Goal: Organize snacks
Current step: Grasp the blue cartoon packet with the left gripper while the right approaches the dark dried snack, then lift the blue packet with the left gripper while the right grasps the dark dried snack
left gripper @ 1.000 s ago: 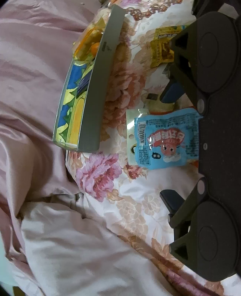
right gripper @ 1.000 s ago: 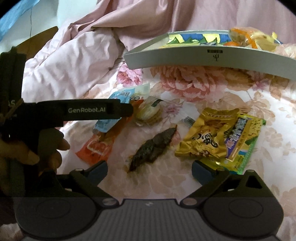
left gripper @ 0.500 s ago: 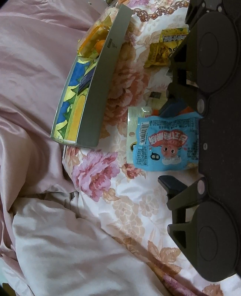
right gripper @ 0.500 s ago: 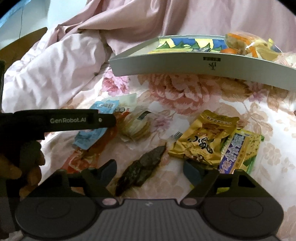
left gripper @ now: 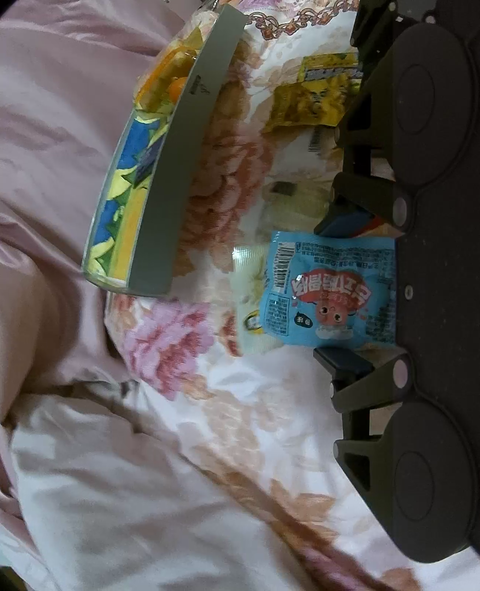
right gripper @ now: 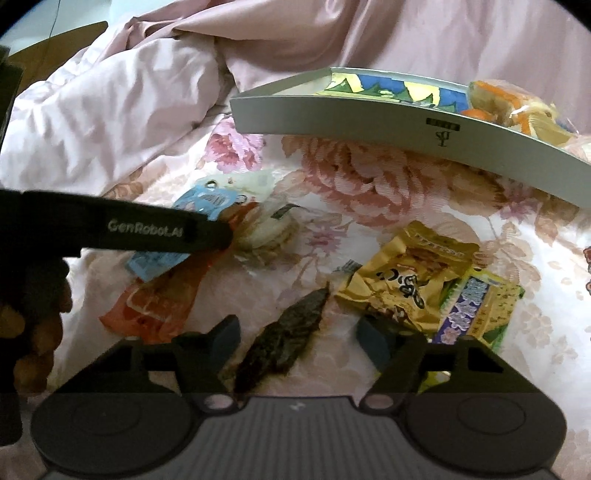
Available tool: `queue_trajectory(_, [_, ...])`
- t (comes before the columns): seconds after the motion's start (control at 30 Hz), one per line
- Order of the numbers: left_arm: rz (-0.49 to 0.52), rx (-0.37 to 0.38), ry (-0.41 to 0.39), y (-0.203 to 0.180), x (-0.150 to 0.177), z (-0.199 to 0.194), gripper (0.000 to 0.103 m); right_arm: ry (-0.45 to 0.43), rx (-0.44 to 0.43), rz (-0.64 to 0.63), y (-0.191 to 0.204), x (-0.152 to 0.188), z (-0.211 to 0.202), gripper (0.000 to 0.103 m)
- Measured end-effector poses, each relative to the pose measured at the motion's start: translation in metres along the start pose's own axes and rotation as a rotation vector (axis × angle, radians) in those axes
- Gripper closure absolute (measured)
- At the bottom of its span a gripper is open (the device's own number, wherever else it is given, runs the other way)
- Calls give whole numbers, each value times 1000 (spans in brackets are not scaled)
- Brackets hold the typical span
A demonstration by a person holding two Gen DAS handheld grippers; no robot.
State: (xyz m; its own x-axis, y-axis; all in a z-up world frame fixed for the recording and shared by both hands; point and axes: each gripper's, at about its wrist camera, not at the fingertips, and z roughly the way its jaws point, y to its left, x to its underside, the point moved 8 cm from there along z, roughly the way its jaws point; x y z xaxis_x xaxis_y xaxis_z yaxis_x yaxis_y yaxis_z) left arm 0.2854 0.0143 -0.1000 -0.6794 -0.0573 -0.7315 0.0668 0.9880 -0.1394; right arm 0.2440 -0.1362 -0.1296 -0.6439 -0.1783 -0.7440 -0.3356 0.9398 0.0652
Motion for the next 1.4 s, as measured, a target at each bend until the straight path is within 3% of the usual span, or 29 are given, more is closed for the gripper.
queue_trajectory(0.23, [-16, 16, 39, -7, 19, -19, 39, 35, -14, -19, -5, 6, -12, 55])
queue_trajectory(0.47, [-1, 29, 69, -19, 38, -42, 39, 59, -53, -65, -8, 21, -35, 58])
queue_trajectory(0.67, [19, 44, 102, -29, 60, -56, 38, 46, -63, -79, -14, 34, -57, 57])
queue_trajectory(0.73, [33, 36, 103, -30, 62, -55, 37, 43, -68, -70, -15, 35, -58, 52])
queue_trajectory(0.9, [66, 54, 114, -36, 65, -52, 24, 27, -68, -81, -15, 37, -56, 43])
queue_trajectory(1.07, [98, 52, 127, -39, 67, -49, 22, 11, -24, -132, -14, 38, -50, 33])
queue_trajectory(1.27, [114, 39, 141, -37, 67, -47, 32, 16, -33, -125, -16, 40, -46, 29])
queue_trajectory(1.4, [132, 16, 139, -37, 68, -48, 39, 15, -40, -126, -15, 41, -46, 34])
